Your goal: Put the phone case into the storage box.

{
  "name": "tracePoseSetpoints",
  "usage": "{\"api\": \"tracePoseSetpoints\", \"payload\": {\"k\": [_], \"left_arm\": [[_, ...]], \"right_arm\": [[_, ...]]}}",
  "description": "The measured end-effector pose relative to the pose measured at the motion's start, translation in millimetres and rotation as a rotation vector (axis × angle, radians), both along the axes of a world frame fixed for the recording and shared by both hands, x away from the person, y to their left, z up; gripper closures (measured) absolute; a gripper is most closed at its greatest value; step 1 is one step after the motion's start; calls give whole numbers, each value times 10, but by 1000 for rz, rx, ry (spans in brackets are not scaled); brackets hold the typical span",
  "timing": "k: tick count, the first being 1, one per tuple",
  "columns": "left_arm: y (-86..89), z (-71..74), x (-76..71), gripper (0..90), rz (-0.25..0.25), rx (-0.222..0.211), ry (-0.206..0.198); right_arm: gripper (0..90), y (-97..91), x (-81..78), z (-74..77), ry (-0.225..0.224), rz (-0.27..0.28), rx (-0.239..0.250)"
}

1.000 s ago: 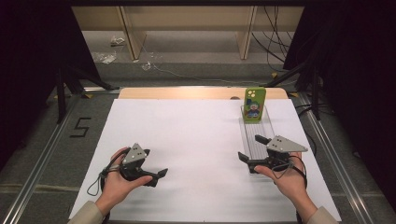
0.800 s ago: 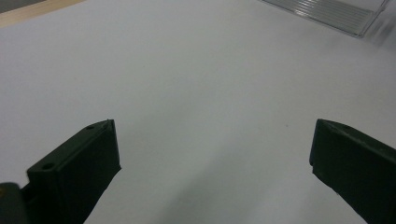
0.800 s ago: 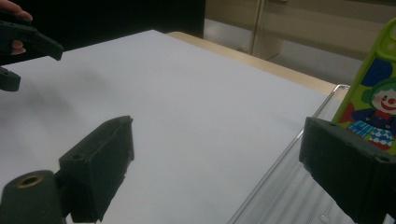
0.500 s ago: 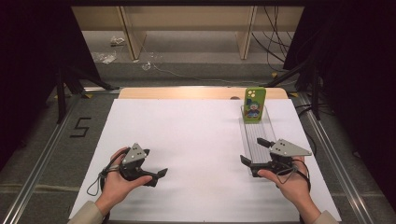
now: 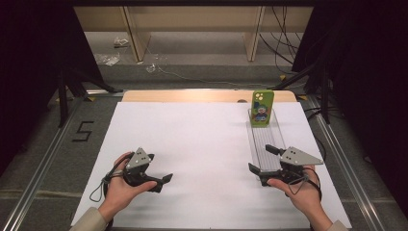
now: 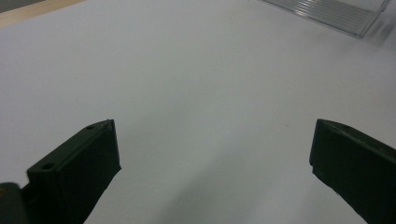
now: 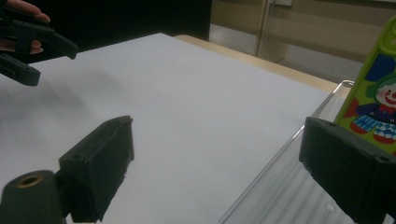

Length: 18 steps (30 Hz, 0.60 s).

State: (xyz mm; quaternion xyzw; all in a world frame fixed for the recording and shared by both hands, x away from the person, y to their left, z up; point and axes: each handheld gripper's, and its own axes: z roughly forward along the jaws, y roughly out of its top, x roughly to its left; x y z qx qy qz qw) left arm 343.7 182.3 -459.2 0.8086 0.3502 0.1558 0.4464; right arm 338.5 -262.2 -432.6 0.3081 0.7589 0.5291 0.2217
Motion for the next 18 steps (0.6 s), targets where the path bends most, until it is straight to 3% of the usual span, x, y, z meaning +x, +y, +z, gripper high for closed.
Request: {"api": "tracePoseSetpoints", "payload": {"k": [18], "left_arm": [[5,-1,9,8,5,-2,-1]], "right_arm": [[110,-26,-28,-14,-2,-2,17]]}}
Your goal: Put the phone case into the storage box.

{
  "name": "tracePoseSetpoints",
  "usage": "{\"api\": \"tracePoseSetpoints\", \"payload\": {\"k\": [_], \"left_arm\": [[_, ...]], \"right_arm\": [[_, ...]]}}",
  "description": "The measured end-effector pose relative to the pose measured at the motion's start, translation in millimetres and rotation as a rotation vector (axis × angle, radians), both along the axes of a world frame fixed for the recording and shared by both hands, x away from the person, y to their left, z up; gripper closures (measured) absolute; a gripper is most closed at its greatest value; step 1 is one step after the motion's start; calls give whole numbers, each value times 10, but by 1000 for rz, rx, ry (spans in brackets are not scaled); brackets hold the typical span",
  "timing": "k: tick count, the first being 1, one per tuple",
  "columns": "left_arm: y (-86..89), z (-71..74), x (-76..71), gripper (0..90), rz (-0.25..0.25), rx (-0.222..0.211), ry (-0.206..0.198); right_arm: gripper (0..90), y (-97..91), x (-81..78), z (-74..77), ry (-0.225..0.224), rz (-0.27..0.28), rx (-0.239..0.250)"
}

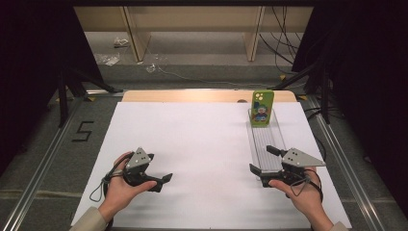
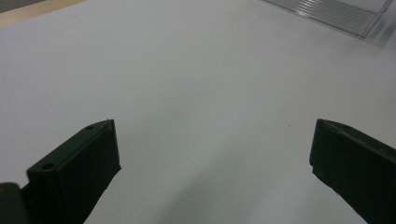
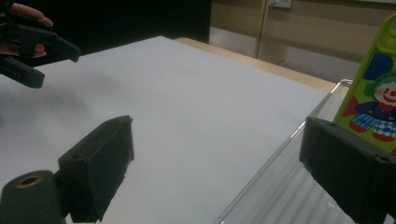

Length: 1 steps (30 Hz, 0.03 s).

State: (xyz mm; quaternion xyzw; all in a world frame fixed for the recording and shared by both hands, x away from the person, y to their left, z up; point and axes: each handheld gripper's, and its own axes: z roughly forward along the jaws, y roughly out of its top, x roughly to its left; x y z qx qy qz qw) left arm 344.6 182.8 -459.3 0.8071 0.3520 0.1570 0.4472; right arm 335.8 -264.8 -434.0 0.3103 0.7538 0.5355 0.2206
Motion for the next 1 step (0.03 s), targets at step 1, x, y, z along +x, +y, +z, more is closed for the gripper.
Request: {"api": "tracePoseSetpoints", "payload": {"k": [1], "left_arm": [[0,0,1,8,0,0,0]], "right_arm": [[109,1,-1,-1,1,0,0]]}}
